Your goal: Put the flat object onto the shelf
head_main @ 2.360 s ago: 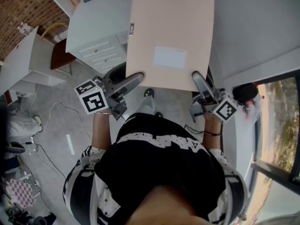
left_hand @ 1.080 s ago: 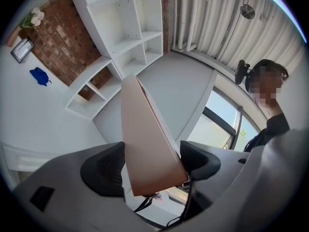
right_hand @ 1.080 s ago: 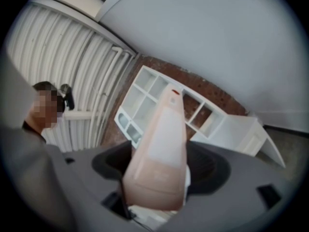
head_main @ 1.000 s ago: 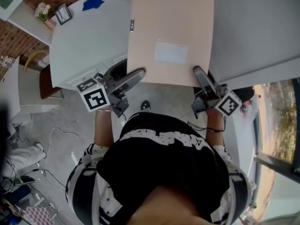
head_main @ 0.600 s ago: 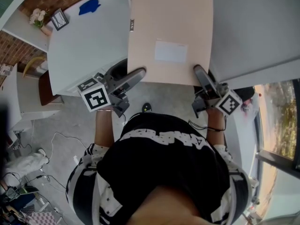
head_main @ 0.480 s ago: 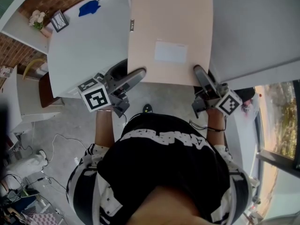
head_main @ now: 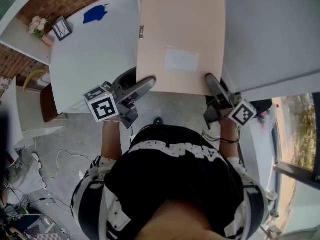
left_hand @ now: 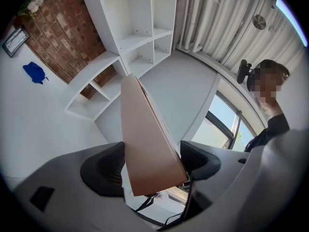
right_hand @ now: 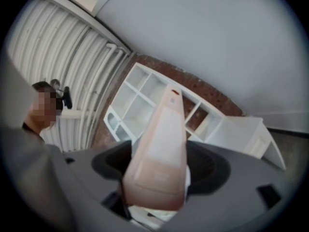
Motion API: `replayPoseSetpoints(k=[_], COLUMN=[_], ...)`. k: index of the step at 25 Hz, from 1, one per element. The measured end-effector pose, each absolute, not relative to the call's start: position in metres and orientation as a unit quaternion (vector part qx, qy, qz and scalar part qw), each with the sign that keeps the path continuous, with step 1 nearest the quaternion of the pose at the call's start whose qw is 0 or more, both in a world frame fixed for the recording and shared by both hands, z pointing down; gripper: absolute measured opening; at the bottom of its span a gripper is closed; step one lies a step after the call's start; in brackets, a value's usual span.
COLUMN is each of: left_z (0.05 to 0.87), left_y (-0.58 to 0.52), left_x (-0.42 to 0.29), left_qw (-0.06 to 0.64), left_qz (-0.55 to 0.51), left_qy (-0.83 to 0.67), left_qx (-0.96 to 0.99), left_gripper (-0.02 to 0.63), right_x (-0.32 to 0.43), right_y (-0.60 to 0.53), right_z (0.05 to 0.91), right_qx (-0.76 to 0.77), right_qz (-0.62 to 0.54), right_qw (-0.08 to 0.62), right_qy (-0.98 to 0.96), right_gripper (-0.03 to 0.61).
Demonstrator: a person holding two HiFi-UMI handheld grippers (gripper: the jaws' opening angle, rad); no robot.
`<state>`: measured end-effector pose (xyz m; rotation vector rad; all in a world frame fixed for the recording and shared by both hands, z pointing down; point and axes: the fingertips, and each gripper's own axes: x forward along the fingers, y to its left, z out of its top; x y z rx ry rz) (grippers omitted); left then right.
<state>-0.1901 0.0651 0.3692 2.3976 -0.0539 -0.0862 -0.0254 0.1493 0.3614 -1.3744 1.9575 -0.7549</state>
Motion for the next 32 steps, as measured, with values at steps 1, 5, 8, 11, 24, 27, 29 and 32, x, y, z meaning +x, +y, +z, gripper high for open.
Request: replayPoseSetpoints(k=[1,5,8,11,24,27,29,32], left_z=[0.371,0.376,0.378,0.381,0.376,0.379,0.378,0.378], left_y=[0.063,0.051,0.05,0.035,0.004,-0.004,-0.009,-0.016], left_x=[-0.191,-0.193,-0.189,-0.185,-0.155,-0.144,-0.135,-0.124], left_qw=[0.364,0.371,0.373,0.379,0.37,0.372,0.37,0.368], left_qz=[-0.033,-0.032,-0.03,-0.03,-0.051,-0.052,-0.054,-0.057], left_qy=[-0.021,-0.021,-0.02,-0.025,-0.082,-0.096,-0.105,-0.118], left_qx=[0.931,0.928,0.927,0.924,0.924,0.922,0.922,0.921], left_gripper=[0.353,0.353,0.353,0.353,0.353,0.353,0.353,0.353], right_x=[-0.026,-0.028,-0.024,-0.02,0.018,0.031,0.041,0.054], right_y=[0.148,0.136,0.135,0.118,0.067,0.054,0.046,0.035], right_z=[0.363,0.369,0.369,0.369,0.367,0.368,0.368,0.369], right_qx=[-0.521,-0.526,-0.527,-0.526,-0.477,-0.467,-0.459,-0.448], right_qz=[-0.288,-0.296,-0.295,-0.302,-0.314,-0.316,-0.318,-0.322], right_qw=[0.312,0.311,0.309,0.306,0.299,0.296,0.294,0.293], right_qy=[0.741,0.735,0.734,0.734,0.765,0.771,0.776,0.781], right_gripper=[0.341,0.341,0.341,0.341,0.341,0.341,0.341,0.341])
